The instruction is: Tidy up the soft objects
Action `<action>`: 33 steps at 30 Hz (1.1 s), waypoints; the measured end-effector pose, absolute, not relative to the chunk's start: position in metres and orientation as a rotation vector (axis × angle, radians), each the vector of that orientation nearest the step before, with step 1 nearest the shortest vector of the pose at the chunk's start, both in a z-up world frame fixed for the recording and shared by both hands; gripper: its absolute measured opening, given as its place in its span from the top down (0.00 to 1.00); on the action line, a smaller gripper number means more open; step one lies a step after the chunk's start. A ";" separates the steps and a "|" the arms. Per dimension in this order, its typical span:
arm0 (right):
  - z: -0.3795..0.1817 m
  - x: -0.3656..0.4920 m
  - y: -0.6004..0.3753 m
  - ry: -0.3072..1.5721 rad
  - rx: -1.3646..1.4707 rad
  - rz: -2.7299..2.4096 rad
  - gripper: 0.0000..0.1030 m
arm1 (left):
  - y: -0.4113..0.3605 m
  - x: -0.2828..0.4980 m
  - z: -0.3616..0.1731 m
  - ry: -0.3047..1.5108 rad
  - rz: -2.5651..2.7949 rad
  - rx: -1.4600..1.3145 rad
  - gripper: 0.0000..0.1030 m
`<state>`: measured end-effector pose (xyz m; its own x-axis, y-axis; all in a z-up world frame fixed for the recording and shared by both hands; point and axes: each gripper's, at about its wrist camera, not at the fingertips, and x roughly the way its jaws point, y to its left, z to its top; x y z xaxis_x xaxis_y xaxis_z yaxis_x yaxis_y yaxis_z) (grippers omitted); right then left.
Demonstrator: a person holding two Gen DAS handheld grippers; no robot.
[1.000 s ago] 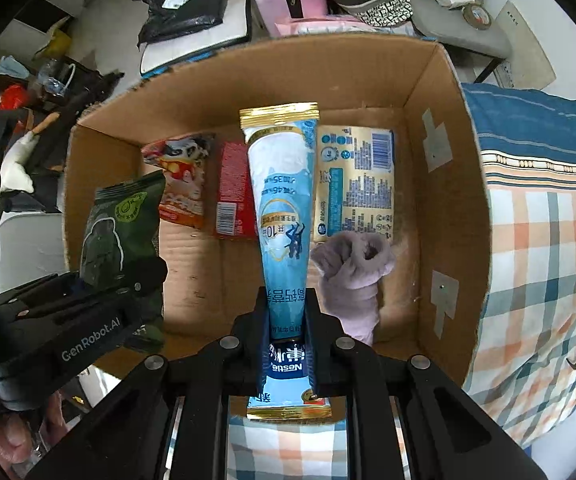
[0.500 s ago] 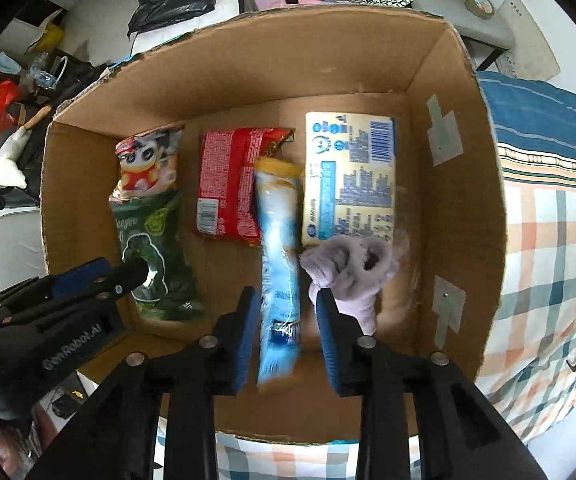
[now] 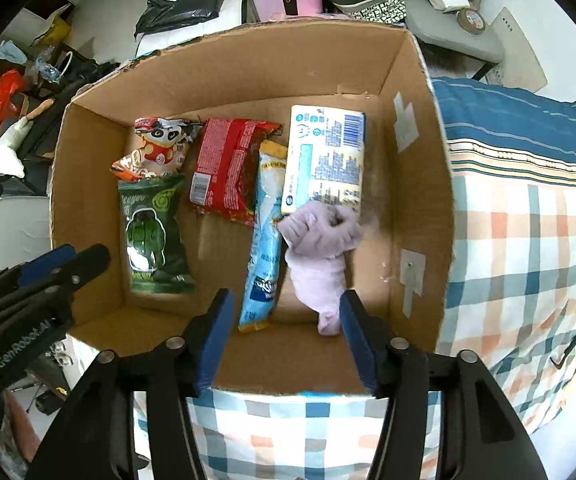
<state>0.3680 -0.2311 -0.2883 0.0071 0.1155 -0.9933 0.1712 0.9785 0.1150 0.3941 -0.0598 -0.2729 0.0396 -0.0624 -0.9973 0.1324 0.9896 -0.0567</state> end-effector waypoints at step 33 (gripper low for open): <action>-0.139 0.232 -0.240 1.267 0.183 -0.001 0.00 | -0.040 0.254 -0.124 1.113 -0.073 0.014 0.03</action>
